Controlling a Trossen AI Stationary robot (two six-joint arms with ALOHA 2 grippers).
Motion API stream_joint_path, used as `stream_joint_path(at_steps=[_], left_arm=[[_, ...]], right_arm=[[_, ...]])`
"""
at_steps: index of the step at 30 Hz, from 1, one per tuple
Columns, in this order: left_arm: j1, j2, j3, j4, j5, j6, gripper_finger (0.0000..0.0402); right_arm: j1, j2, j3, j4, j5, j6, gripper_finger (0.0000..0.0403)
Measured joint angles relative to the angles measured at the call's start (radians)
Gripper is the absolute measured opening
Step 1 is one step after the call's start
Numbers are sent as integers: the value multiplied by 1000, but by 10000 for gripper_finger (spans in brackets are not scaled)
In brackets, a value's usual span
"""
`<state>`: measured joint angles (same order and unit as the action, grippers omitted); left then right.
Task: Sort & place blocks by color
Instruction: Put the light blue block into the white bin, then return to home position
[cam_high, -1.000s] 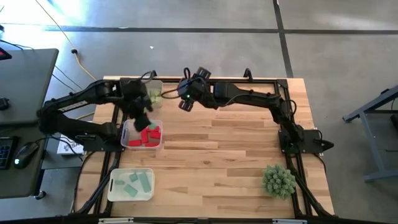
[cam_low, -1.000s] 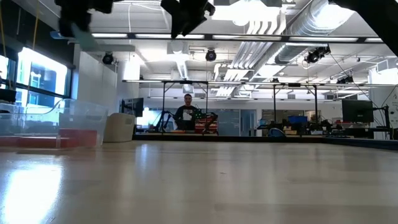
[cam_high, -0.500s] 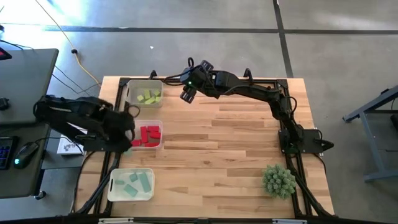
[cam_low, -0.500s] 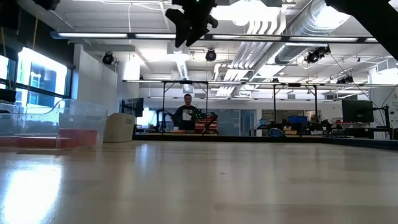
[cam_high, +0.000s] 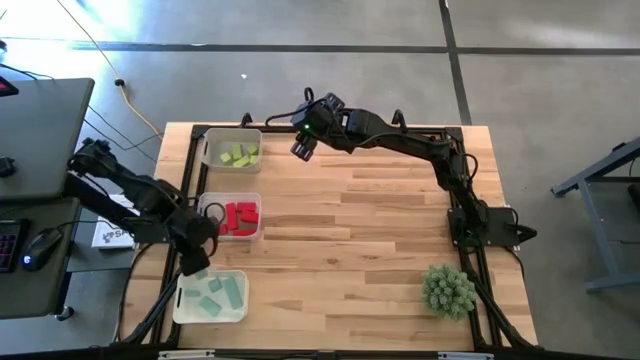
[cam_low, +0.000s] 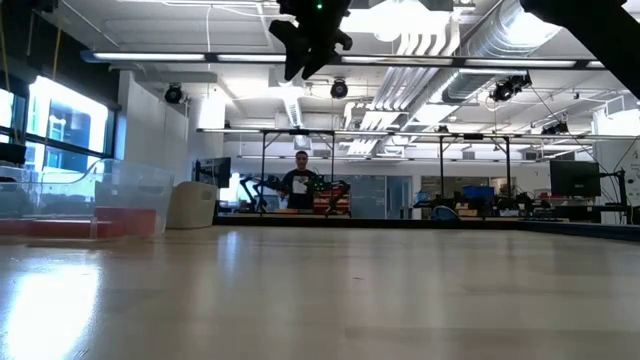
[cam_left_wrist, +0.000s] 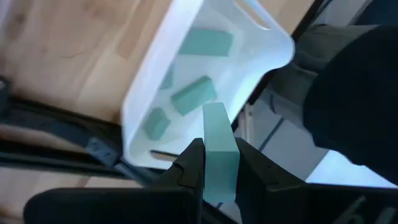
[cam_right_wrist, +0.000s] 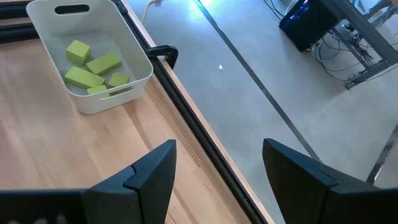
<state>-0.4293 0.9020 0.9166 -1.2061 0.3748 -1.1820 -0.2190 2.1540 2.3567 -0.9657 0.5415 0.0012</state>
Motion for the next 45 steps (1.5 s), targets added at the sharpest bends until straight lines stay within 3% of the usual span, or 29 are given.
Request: stream_joint_path(at_steps=[6, 21, 31, 40, 45], left_arm=[[-55, 41, -21, 118, -1, -58, 54], [-116, 122, -21, 211, 0, 12, 134], [-70, 67, -22, 256, -13, 156, 126], [-18, -65, -22, 322, -339, 505, 122], [31, -164, -22, 318, -436, 624, 122]], right_arm=[[-4, 0, 0, 1, 0, 0, 226], [-4, 0, -1, -2, 0, -9, 226], [-4, 1, -1, -40, 0, -9, 226], [-4, 1, -1, -48, -34, 0, 226], [-4, 1, -1, -47, -60, 33, 226]])
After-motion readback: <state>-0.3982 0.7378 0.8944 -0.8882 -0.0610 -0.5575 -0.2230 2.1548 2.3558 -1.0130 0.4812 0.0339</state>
